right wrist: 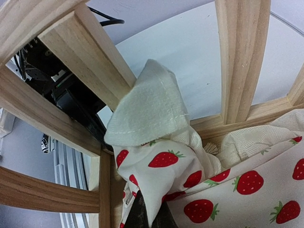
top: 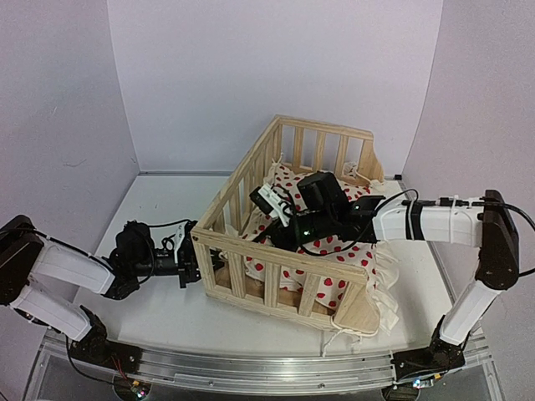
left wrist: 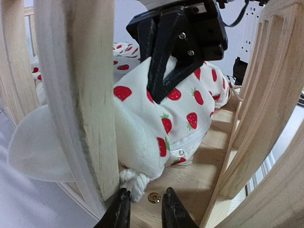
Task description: Set up the pet bed
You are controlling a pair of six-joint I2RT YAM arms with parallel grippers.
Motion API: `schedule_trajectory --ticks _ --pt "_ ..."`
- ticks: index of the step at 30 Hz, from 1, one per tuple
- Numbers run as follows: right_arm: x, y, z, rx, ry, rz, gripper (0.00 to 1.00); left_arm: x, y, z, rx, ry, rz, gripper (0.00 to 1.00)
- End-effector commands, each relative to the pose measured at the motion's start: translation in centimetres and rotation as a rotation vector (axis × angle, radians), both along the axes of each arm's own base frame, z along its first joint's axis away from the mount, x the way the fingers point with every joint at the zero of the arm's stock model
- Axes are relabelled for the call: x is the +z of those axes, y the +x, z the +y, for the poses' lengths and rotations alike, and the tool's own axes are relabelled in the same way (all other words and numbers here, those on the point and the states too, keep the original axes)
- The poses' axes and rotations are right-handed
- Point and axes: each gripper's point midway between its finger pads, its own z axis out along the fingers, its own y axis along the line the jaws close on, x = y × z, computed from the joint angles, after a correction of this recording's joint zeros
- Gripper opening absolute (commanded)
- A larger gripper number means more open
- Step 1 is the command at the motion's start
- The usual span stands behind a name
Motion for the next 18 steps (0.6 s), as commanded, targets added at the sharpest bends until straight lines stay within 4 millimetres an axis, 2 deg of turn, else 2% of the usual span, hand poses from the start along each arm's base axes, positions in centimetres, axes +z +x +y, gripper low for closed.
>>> schedule_trajectory --ticks 1,4,9,15,18 --pt "2.4 -1.7 0.9 0.053 0.079 -0.024 0.00 5.4 3.0 0.9 0.179 -0.144 -0.133 0.23" --pt "2.4 -2.0 1.0 0.058 0.078 -0.032 0.00 5.5 3.0 0.8 0.171 -0.149 -0.125 0.19" --pt "2.9 -1.7 0.6 0.033 0.078 -0.062 0.00 5.4 2.4 0.7 0.147 -0.149 -0.118 0.00" --pt "4.3 -1.4 -0.3 0.000 0.077 -0.111 0.00 5.6 1.5 1.5 0.152 -0.089 -0.081 0.00" --pt "4.7 -1.9 -0.7 0.021 0.068 -0.127 0.00 6.7 0.9 1.4 0.119 -0.036 -0.043 0.00"
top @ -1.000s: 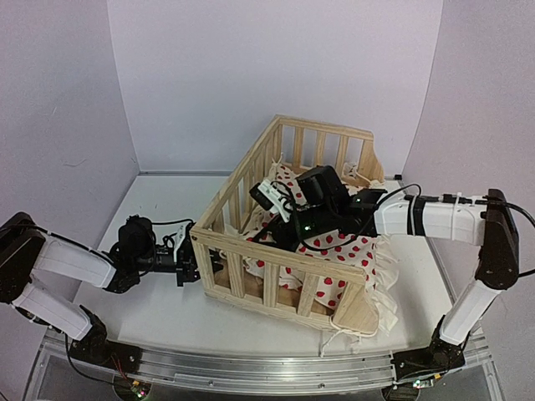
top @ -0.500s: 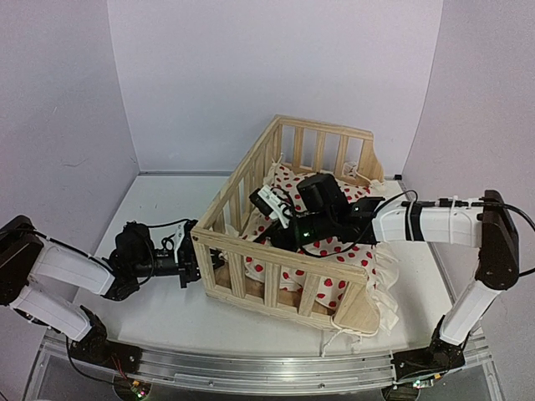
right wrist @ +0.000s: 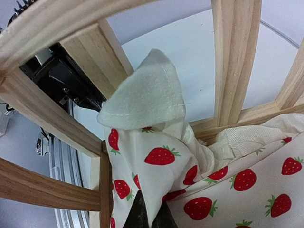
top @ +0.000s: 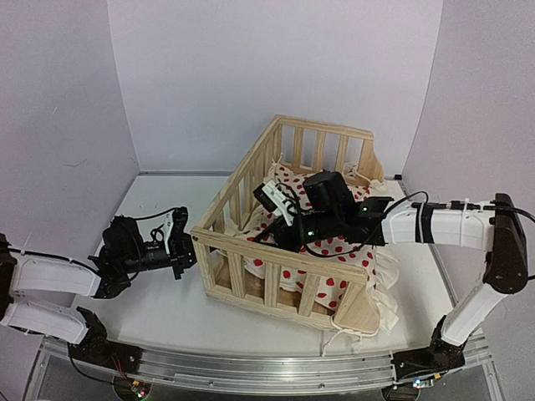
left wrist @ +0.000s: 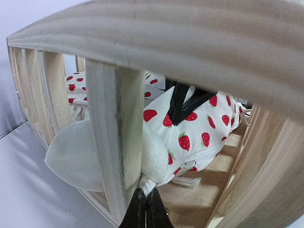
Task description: Set up the pet bed
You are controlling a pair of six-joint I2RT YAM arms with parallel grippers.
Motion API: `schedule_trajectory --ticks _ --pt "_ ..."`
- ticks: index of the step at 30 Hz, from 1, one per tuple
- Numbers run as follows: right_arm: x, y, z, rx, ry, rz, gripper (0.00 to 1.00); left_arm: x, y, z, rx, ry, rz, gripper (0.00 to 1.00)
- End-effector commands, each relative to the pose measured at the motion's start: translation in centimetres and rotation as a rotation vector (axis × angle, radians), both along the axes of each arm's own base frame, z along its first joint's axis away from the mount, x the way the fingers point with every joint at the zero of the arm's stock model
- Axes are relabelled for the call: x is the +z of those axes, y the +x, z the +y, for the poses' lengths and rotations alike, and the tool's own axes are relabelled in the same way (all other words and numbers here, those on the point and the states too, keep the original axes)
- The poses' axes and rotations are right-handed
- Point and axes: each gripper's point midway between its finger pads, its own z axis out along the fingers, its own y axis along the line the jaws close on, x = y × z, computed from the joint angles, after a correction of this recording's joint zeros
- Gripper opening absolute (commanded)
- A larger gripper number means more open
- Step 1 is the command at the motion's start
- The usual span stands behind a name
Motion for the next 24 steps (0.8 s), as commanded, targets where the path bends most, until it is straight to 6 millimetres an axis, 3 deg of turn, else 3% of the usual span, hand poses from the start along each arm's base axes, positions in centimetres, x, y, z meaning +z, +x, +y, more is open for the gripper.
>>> schedule_trajectory --ticks 1,9,15,19,21,24 --pt "3.7 -1.7 -0.2 0.065 0.051 -0.069 0.00 3.4 -0.3 0.1 -0.017 0.036 0.000 0.00" --pt "3.9 -2.3 -0.7 0.089 0.044 -0.080 0.00 6.2 -4.5 -0.2 -0.233 0.069 0.148 0.00" --pt "4.3 -2.2 -0.8 0.081 0.049 -0.094 0.00 7.7 -4.5 0.7 -0.172 0.087 0.149 0.00" --pt "4.7 -2.0 -1.0 0.061 0.053 -0.101 0.00 8.0 -2.3 2.2 0.015 0.065 0.171 0.00" --pt "4.7 -1.8 -1.2 0.045 0.050 -0.099 0.00 6.9 0.5 3.9 0.225 0.052 0.229 0.00" --pt "4.6 -1.6 -1.3 0.025 0.053 -0.089 0.00 4.1 2.5 5.9 0.410 0.058 0.331 0.14"
